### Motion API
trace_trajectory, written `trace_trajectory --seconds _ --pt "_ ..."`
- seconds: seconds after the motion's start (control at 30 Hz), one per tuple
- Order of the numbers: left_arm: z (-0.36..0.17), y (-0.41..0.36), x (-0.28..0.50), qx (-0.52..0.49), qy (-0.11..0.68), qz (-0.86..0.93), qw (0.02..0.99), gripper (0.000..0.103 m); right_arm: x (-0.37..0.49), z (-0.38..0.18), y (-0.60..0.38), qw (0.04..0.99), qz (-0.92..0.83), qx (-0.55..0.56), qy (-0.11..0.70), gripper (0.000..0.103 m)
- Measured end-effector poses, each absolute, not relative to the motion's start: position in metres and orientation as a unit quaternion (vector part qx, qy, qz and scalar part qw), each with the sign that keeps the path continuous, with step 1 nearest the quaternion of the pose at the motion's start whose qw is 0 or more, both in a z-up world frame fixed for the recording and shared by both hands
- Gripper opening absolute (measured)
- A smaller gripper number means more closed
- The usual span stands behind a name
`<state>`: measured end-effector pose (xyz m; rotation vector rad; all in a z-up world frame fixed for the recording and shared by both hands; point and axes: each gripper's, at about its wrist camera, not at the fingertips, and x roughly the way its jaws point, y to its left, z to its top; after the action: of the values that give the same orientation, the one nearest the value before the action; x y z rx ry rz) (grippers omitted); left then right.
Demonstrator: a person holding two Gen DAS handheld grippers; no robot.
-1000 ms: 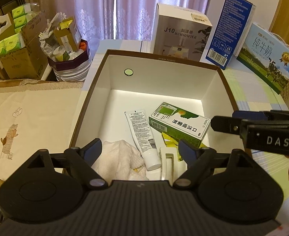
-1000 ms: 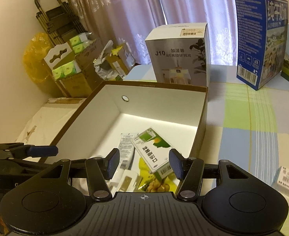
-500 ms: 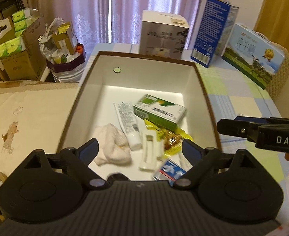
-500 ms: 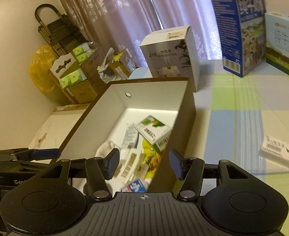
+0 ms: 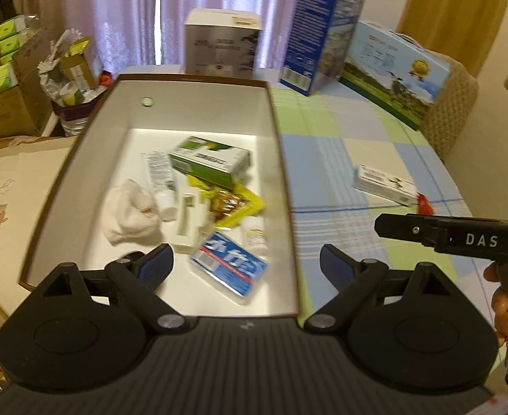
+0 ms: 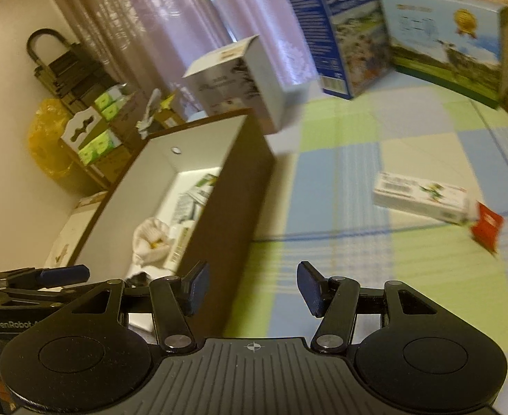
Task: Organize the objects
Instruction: 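Withdraw both tools from the box toward the ointment box and red packet, then grasp the white ointment box with the left tool while the right tool grasps the red packet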
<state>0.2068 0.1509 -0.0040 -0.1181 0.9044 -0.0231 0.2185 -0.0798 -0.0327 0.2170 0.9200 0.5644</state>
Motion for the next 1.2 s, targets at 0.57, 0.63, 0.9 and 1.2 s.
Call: trace_trajectory --seconds 0.57,0.63,0.9,1.2 --pt "-0.02 0.021 0.216 -0.02 0.461 -0.087 0.883 0.09 0.203 -0.051 -0.208 0.864 0.177 0.106 0.46 0.053" --pt "-0.024 0.01 0.219 -0.016 0.464 -0.092 0.881 0.09 0.204 -0.054 -0.219 0.863 0.17 0.107 0.463 0.053" --pt "-0.039 -0.028 0.241 0.003 0.472 -0.102 0.875 0.09 0.214 -0.069 -0.255 0.861 0.146 0.099 0.478 0.053" --pt "-0.07 -0.06 0.285 0.036 0.467 -0.136 0.873 0.09 0.236 -0.088 -0.288 0.855 0.122 0.101 0.494 0.053"
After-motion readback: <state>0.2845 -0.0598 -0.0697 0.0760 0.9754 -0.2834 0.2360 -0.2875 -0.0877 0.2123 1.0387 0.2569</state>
